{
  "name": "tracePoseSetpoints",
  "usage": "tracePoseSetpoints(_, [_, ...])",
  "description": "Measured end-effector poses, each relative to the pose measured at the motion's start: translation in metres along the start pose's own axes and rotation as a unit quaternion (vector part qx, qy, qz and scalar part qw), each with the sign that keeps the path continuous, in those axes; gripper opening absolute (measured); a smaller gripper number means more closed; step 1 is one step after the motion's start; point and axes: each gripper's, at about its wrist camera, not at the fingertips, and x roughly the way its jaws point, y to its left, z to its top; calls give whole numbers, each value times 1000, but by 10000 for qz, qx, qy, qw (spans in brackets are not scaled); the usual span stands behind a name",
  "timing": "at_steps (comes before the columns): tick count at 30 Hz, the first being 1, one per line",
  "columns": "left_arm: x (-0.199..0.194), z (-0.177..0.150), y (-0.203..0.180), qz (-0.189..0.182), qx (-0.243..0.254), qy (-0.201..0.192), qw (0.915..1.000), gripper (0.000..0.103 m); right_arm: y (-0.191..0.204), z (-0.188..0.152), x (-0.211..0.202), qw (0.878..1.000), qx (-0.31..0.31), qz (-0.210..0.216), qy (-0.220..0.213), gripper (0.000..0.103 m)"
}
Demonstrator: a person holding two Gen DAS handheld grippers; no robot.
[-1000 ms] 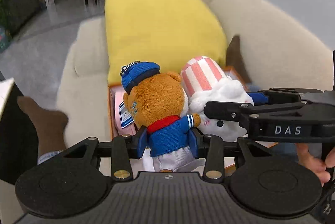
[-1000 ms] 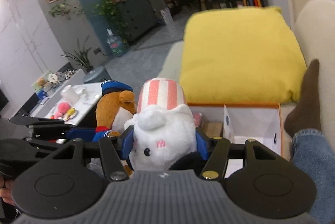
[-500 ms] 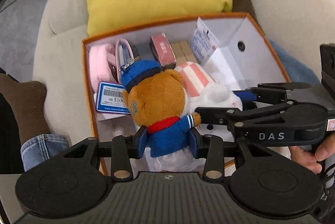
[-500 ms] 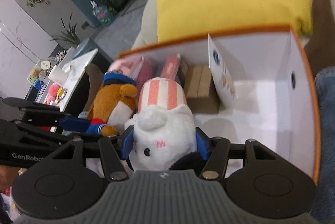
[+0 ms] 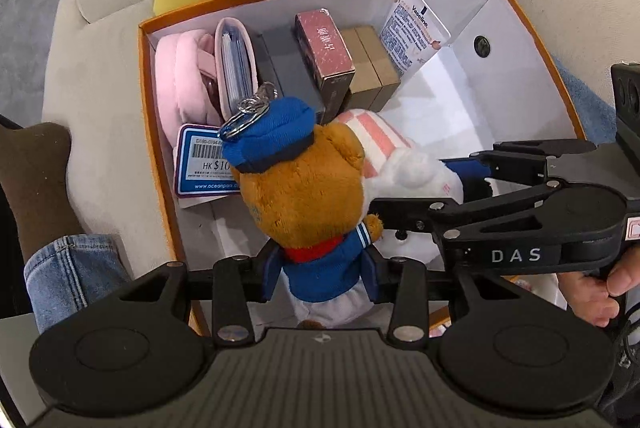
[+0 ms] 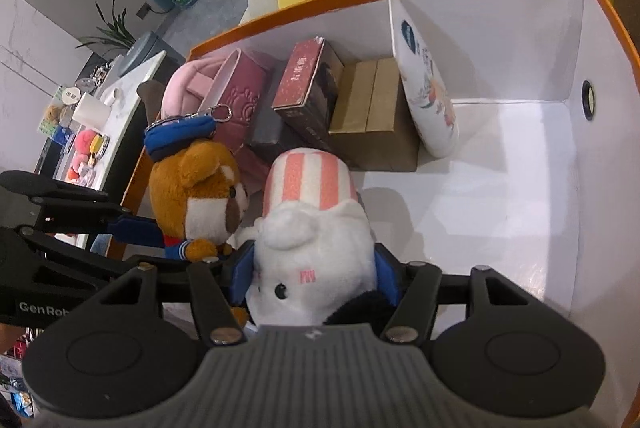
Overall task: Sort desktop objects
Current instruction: 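Carry both plush toys into the orange box and open both grippers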
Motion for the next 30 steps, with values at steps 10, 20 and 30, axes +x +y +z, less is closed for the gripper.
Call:
tracePoseSetpoints(10, [-5, -3, -4, 250, 182, 211, 9993, 48, -1, -1, -8, 9997, -196, 103, -57, 68])
tracePoseSetpoints(20, [-29, -10, -10, 376, 273, -391, 9982, 49, -7, -2, -9, 9999, -29, 127, 16, 50])
tracePoseSetpoints(30, [6, -6, -18, 611, 236, -468, 9968, 27, -2, -2, 2, 9989, -112, 403, 234, 41])
